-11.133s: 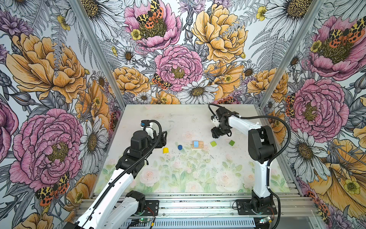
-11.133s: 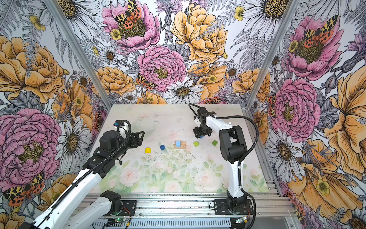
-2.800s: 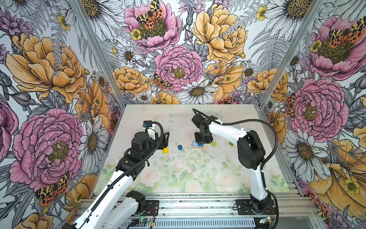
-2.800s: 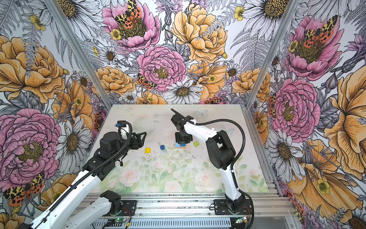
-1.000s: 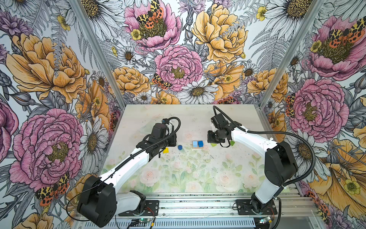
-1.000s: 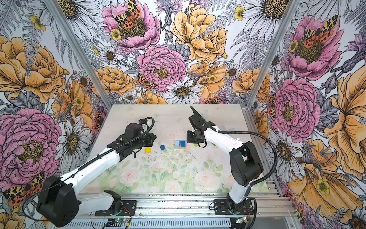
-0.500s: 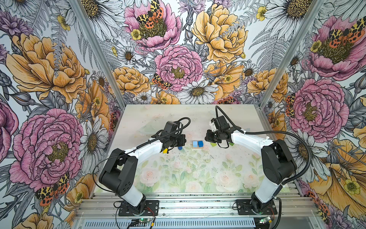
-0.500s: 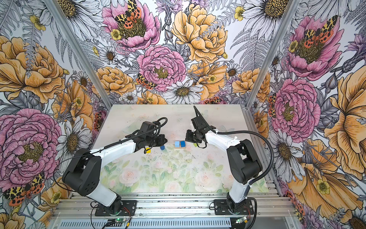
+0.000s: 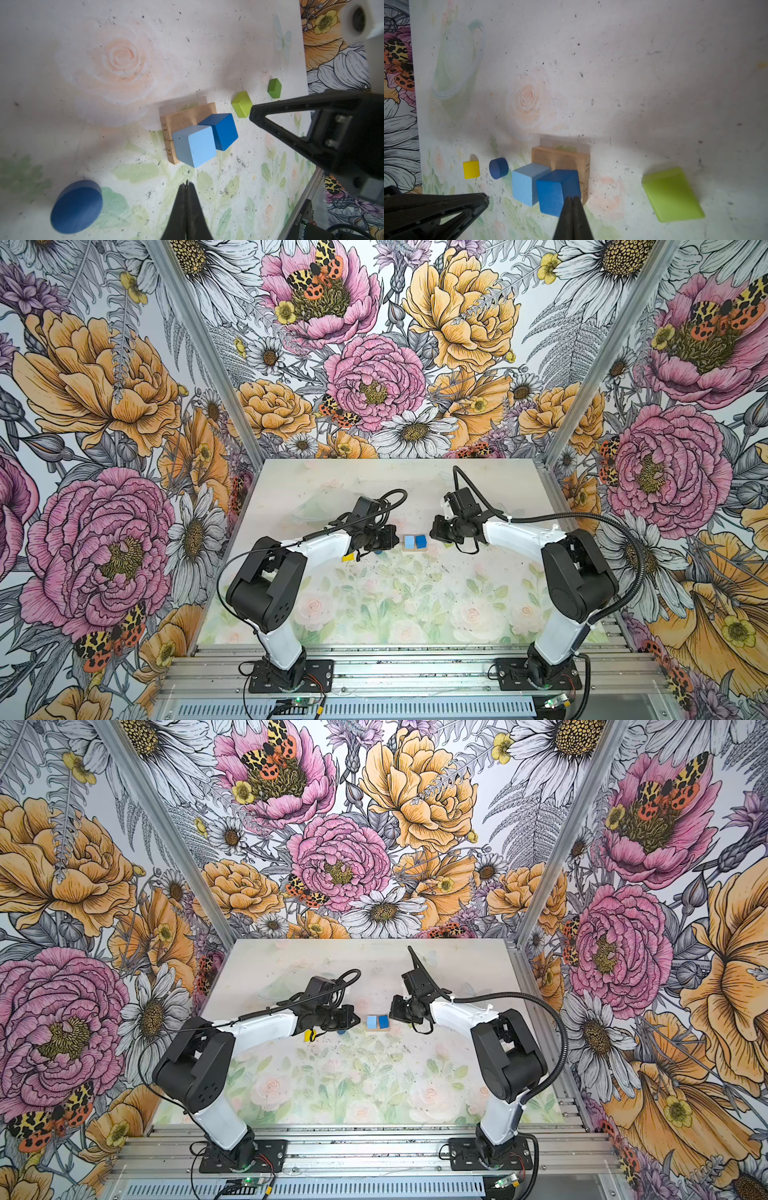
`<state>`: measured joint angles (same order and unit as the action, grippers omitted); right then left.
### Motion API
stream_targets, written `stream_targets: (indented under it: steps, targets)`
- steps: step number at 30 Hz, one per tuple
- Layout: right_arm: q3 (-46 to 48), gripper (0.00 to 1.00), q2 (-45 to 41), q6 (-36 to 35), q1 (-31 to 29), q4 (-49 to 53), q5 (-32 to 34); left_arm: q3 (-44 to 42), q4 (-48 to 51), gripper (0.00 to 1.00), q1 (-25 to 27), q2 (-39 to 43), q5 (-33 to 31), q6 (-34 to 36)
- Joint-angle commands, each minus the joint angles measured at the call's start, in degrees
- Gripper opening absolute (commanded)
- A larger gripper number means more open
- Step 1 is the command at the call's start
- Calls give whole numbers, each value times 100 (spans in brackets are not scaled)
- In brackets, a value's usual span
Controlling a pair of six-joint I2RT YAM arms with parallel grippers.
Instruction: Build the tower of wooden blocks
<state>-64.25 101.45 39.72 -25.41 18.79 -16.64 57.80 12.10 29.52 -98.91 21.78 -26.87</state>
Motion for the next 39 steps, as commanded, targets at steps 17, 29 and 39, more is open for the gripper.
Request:
stream_targets:
  steps: [17, 29, 39]
  targets:
    - [150, 0, 190, 367, -109, -380, -14, 330, -178, 0, 57, -404, 247, 14]
    - [113, 0, 238, 411, -166, -394, -25, 450, -212, 0, 58, -690, 318, 13]
    - [115, 0, 263, 434, -175, -394, -27, 530, -224, 0, 66, -814, 371, -11]
